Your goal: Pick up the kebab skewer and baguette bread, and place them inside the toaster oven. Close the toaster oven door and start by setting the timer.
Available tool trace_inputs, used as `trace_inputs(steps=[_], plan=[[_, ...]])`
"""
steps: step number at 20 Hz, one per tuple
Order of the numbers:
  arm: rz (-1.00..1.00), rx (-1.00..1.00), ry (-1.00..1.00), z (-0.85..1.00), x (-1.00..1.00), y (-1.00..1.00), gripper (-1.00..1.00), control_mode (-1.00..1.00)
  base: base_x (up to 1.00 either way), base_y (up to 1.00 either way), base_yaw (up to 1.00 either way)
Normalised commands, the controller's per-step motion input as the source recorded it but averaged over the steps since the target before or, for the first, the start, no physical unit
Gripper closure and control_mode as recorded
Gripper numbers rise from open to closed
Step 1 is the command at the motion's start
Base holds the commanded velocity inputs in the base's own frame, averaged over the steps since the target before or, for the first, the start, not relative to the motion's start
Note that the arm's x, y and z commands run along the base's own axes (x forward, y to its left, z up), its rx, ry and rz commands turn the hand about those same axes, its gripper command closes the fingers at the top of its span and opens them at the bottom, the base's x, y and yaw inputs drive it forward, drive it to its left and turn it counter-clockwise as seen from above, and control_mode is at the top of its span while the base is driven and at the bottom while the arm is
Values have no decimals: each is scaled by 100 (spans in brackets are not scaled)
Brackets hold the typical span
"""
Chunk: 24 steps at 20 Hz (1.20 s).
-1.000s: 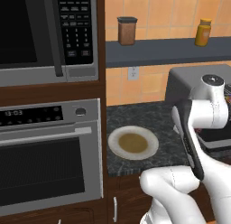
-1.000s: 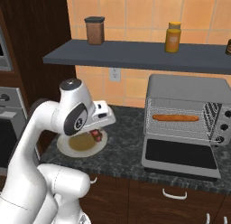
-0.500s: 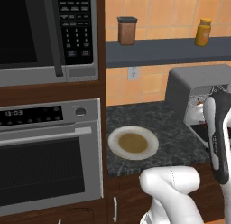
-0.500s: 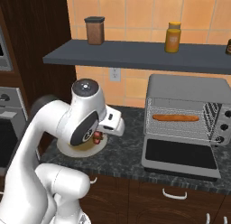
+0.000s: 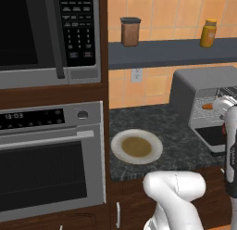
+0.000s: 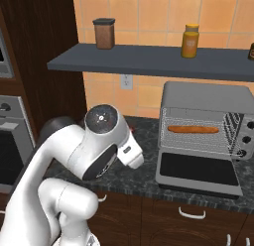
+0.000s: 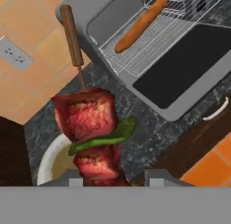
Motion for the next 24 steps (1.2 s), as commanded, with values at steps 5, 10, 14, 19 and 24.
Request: trace_inputs(steps=[5, 10, 14, 19, 24], plan=[[-29, 12, -4, 0, 28, -1, 100, -100, 0, 0, 0], [-1, 15, 1, 8, 8, -54, 100, -100, 0, 0, 0], [-9, 23, 5, 0, 22, -61, 100, -100, 0, 0, 0], [-7, 16, 10, 2, 54, -53, 100, -100, 0, 0, 0], [0, 11, 7, 0, 57, -47, 100, -100, 0, 0, 0]])
